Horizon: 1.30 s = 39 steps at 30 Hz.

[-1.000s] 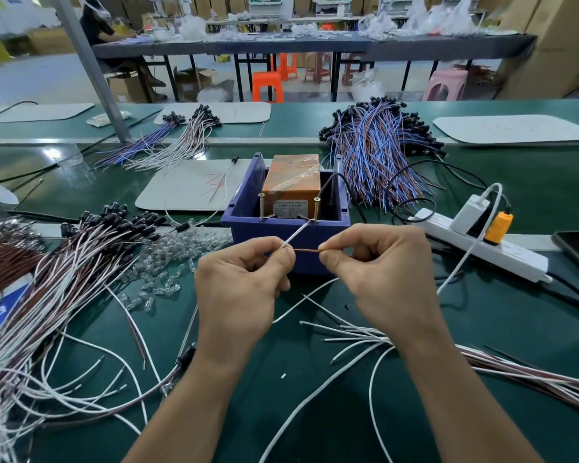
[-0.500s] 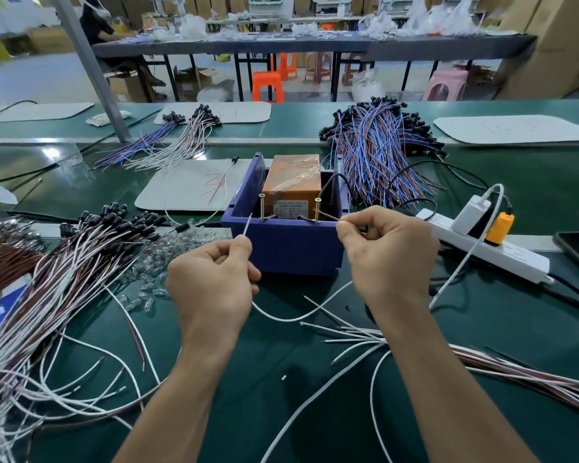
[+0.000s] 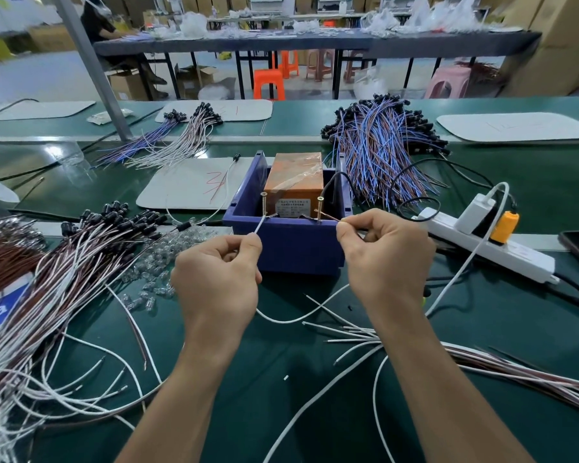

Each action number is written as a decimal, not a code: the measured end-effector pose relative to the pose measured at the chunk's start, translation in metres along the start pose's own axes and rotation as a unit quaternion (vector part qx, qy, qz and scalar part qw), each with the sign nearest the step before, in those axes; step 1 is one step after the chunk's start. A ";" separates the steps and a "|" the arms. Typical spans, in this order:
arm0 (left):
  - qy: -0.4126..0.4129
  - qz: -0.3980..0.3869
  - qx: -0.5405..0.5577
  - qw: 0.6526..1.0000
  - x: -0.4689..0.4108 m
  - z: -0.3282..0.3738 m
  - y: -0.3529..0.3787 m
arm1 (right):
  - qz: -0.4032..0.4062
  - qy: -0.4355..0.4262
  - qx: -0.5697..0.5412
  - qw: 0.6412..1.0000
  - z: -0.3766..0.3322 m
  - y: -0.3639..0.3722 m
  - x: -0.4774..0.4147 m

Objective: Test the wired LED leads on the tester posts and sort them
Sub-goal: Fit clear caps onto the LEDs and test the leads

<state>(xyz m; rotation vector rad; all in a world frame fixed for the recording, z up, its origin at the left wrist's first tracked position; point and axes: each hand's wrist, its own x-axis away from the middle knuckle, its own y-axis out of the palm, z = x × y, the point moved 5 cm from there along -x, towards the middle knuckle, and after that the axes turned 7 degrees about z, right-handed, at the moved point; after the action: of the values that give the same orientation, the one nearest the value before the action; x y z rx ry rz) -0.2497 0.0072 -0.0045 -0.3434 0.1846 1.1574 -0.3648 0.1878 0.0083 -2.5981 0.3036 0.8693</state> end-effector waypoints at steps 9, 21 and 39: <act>0.005 -0.009 -0.011 1.000 -0.001 -0.003 0.005 | 0.000 0.004 -0.002 1.000 -0.001 -0.001 -0.001; -0.007 0.013 0.003 1.000 -0.011 -0.004 0.007 | 0.010 -0.004 -0.020 1.000 -0.006 -0.005 -0.003; -0.087 -0.175 0.313 0.929 0.048 0.059 0.016 | -0.381 0.017 0.081 0.921 -0.031 -0.044 0.037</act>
<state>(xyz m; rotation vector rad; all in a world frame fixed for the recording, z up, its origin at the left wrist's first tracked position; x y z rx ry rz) -0.2475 0.0757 0.0322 0.2858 0.3112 0.7169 -0.3057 0.2113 0.0210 -2.2683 -0.5773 0.4835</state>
